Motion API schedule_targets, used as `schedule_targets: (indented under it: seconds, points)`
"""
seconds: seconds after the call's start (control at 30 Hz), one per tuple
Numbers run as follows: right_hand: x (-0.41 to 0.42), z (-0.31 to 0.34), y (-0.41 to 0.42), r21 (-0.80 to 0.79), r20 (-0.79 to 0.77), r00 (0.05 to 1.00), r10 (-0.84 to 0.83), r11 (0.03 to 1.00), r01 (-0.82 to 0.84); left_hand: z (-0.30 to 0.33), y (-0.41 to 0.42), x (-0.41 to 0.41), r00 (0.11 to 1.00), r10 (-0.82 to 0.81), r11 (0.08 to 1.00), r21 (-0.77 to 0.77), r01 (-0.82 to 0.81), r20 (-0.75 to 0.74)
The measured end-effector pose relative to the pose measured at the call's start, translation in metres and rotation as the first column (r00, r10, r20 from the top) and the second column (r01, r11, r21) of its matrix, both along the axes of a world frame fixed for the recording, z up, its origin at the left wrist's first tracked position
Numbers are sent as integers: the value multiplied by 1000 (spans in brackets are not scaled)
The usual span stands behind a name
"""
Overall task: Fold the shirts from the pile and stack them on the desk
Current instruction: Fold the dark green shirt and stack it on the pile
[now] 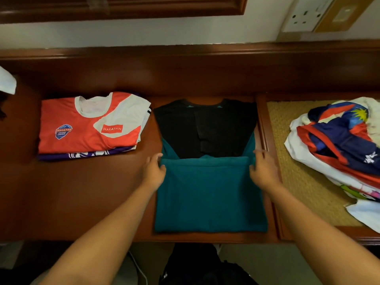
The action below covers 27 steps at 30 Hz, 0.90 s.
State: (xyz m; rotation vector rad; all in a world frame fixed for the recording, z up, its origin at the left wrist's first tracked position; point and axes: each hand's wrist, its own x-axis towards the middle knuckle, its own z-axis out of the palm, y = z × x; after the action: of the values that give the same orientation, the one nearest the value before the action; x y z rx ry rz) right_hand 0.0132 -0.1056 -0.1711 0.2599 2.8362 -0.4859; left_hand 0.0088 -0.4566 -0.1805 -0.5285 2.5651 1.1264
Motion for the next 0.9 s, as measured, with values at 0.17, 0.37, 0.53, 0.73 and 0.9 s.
schedule_targets:
  seconds: [0.17,0.37,0.53,0.73,0.9]
  points:
    - [63,-22,-32,29,87,965,247,968,-251,0,25,58,866,-490,795,-457,398,-100]
    - [90,-29,-21,24,185,970,157,986,-164,-11,24,95,863,-479,719,-491,491,161]
    - [112,-22,-12,34,163,986,39,998,-45,-2,24,118,949,-271,829,-461,315,161]
    - [144,-17,-10,-109,189,978,-92,987,114,-11,16,145,967,191,981,-61,-183,167]
    - [159,-12,-16,-217,253,948,-192,944,249,-3,24,158,916,288,953,13,-303,281]
